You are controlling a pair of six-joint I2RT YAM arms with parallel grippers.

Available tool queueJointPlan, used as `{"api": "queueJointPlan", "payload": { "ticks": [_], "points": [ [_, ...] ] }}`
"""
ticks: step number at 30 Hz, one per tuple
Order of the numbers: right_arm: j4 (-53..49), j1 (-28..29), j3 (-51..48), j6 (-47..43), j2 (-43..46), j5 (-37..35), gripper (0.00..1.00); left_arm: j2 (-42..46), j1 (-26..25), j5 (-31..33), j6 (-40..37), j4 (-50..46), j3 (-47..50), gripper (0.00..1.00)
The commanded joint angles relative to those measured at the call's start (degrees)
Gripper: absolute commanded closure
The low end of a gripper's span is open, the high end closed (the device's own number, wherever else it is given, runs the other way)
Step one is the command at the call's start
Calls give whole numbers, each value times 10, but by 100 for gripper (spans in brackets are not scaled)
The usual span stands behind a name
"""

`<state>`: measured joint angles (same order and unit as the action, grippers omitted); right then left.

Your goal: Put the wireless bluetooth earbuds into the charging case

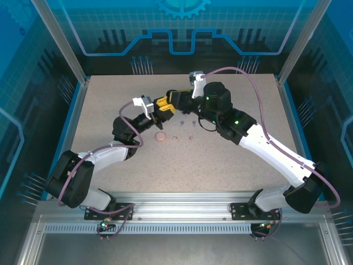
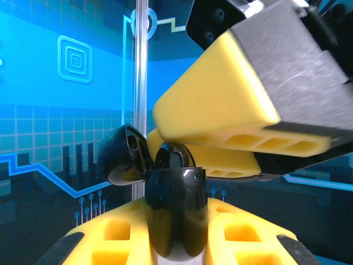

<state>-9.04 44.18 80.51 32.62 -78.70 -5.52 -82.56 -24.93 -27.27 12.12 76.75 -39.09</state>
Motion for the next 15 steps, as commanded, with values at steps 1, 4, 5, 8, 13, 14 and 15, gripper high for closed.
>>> {"api": "queueJointPlan", "payload": {
  "ticks": [1, 4, 5, 8, 13, 14, 15],
  "points": [
    [-21, 2, 9, 1, 13, -6, 51, 7, -4, -3, 7, 34, -14, 100],
    [-25, -15, 26, 5, 32, -5, 46, 6, -5, -1, 7, 34, -10, 100],
    [-31, -21, 32, 5, 35, -5, 44, 5, -5, -1, 7, 34, -9, 100],
    [-58, -35, 55, 4, 38, 4, 42, 3, -6, 0, 8, 34, -6, 100],
    [-94, -58, 78, 2, 23, 23, 40, 2, -5, -2, 8, 34, 3, 100],
    [-104, -65, 86, 5, 15, 29, 40, 2, -5, -3, 8, 34, 5, 100],
    [-111, -70, 96, 5, 6, 37, 40, 1, -6, -6, 8, 34, 8, 100]
  ]
}}
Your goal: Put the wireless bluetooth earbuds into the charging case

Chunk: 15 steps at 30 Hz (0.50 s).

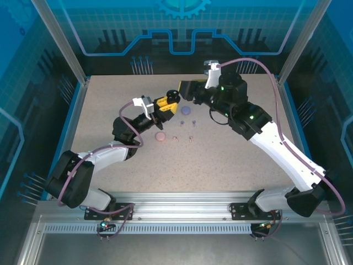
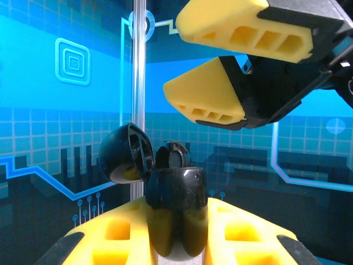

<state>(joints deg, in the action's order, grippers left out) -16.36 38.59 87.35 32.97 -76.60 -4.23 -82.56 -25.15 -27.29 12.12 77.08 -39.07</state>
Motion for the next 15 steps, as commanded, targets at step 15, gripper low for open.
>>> {"api": "queueJointPlan", "payload": {
  "ticks": [15],
  "points": [
    [-198, -59, 238, -36, -207, 90, 58, -26, -3, -49, 12, 31, 3, 100]
  ]
}}
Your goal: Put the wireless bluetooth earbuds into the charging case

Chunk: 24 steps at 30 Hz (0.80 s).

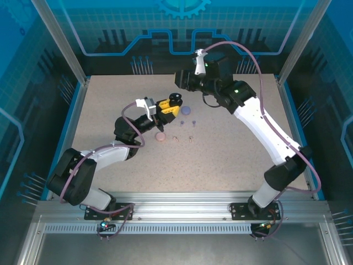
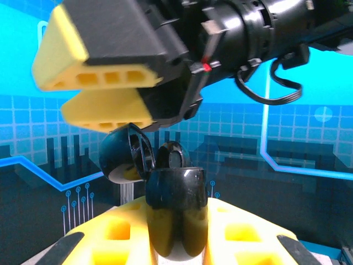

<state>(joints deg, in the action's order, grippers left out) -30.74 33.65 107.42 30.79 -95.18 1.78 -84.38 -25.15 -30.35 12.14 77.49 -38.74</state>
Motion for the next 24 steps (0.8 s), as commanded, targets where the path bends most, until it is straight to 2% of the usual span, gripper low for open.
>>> {"api": "queueJointPlan", "payload": {
  "ticks": [1, 6, 9, 19, 24],
  "points": [
    [-62, -11, 47, -17, -32, 36, 61, -10, -3, -19, 10, 27, -2, 100],
    [-101, -16, 81, -28, -65, 70, 75, -23, -3, -16, 7, 27, -8, 100],
    [-110, -14, 68, -32, -65, 84, 81, -34, -2, -10, 4, 27, -16, 100],
    [-91, -5, -54, -28, 12, 121, 91, -57, 6, 10, -1, 27, -43, 100],
    [-71, -6, -99, -14, 69, 120, 92, -61, 14, 11, 5, 27, -46, 100]
  ]
}}
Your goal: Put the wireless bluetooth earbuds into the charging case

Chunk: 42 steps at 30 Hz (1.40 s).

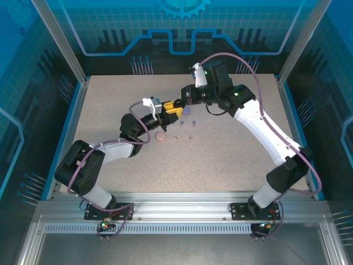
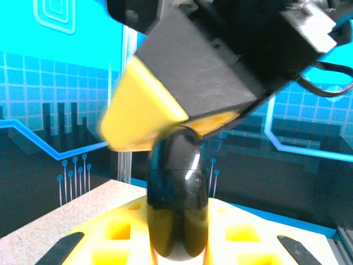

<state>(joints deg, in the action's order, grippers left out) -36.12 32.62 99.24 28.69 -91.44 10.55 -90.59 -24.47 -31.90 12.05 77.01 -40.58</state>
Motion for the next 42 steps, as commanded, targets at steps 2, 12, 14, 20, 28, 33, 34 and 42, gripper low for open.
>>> {"api": "queueJointPlan", "payload": {
  "ticks": [2, 12, 14, 20, 28, 33, 34, 42],
  "points": [
    [-16, 4, -18, 11, 48, 17, 92, 1, 8, 27, 9, 31, -26, 100],
    [32, -14, -118, 62, 139, -93, 66, -3, 30, 89, 109, 32, 13, 100],
    [42, -13, -161, 75, 158, -108, 59, -2, 49, 97, 151, 31, 27, 100],
    [75, -1, -284, 107, 198, -141, 50, 21, 91, 131, 246, -2, 75, 100],
    [72, 9, -381, 127, 244, -191, 44, 89, 106, 123, 271, -368, 31, 100],
    [73, 9, -409, 133, 256, -201, 43, 110, 112, 125, 261, -516, 8, 100],
    [73, 10, -411, 134, 257, -202, 43, 117, 114, 129, 255, -553, 2, 100],
    [76, 47, -410, 138, 236, -226, 42, 184, 149, 145, 251, -711, 15, 100]
  ]
}}
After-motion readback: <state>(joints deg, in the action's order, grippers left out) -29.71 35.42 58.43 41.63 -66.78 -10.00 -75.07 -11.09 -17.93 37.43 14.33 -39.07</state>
